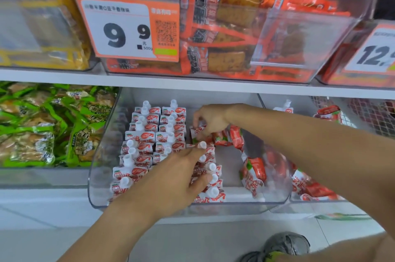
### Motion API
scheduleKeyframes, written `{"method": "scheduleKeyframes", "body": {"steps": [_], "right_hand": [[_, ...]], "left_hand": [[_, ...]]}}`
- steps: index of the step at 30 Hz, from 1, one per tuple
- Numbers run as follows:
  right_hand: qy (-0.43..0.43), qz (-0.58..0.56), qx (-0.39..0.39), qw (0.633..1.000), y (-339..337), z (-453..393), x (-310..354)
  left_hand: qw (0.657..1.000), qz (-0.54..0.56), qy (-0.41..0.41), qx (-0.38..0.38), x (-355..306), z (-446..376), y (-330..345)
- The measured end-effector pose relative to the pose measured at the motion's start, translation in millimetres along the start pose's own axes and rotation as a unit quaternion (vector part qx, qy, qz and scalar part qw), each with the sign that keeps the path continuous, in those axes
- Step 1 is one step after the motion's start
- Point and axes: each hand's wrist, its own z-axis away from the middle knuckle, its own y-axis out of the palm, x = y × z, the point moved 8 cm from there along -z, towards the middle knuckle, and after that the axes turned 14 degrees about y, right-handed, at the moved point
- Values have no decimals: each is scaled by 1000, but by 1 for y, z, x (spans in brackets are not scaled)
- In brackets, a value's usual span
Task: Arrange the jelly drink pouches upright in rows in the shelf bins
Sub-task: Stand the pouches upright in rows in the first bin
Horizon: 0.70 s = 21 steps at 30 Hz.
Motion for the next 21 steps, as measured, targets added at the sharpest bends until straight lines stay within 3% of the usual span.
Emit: {"method": "scheduleKeyframes", "body": {"steps": [7,14,19,21], "right_hand": [[-7,-211,-65,975,-18,12,-14],[-35,-126,-71,989,-8,28,-1],[-63,-176,82,979,1,31,-1],[-70,-205,98,971,6,29,-1]], "left_hand": [[1000,-2,1,5,3,6,3],[1000,-14,9,-7,-4,8,-1],[1000,-3,-28,1,-4,14,-7],[999,-29,-45,9,-6,17,-6]]}}
